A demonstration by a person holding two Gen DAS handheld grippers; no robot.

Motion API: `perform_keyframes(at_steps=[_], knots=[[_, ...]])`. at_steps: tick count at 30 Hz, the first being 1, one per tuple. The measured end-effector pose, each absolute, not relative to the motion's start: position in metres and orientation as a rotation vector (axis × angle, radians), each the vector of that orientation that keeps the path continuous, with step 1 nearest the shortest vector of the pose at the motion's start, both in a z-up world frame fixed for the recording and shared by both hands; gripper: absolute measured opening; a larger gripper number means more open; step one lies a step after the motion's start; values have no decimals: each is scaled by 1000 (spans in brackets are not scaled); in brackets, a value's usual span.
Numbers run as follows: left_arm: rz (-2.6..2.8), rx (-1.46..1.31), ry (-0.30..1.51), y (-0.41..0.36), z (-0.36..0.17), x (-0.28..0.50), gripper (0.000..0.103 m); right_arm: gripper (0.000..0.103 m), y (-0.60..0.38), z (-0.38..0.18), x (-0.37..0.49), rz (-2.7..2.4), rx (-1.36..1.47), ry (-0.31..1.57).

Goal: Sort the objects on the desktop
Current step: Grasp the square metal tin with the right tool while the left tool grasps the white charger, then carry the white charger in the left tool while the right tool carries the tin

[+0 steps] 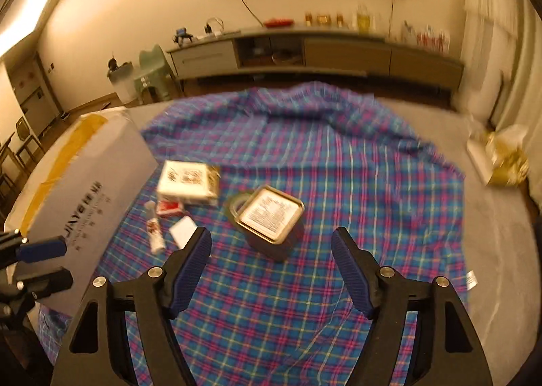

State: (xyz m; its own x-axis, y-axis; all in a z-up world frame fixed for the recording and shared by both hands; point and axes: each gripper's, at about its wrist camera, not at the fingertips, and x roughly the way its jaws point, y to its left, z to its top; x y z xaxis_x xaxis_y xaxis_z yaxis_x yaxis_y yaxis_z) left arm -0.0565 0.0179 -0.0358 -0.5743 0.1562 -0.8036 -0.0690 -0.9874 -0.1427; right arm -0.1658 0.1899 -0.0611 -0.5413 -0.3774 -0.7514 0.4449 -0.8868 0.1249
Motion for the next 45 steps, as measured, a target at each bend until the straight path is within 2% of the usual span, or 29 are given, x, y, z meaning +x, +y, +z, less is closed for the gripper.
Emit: perform_keyframes(at_steps=[7,10,12,17,19,29,33,45], knots=[[2703,-1462,-146,24,-59,-100,44,79,172,-88,-200,-2349,1235,22],[2681,-1498,-129,30,-73,-118,44,79,158,-98,-210,-2331,1238,78],[2660,-1514,-148,35,-83,-128,44,63,154,-107,-217,-2322,1272,125],[2634,-1574,-181,43,-111,-152,45,63,169,-107,-222,-2308,1307,101],[2633,-1561,-203,42,-116,-158,50,63,175,-107,-220,-2303,1319,94],[2657,-1490,-177,53,-119,-169,56,63,180,-106,-205,-2237,1335,58],[2669,-1467,-181,55,-119,-167,52,63,179,-104,-204,-2250,1329,82],[2708,-1442,-151,56,-104,-139,51,63,179,-93,-185,-2228,1296,85]])
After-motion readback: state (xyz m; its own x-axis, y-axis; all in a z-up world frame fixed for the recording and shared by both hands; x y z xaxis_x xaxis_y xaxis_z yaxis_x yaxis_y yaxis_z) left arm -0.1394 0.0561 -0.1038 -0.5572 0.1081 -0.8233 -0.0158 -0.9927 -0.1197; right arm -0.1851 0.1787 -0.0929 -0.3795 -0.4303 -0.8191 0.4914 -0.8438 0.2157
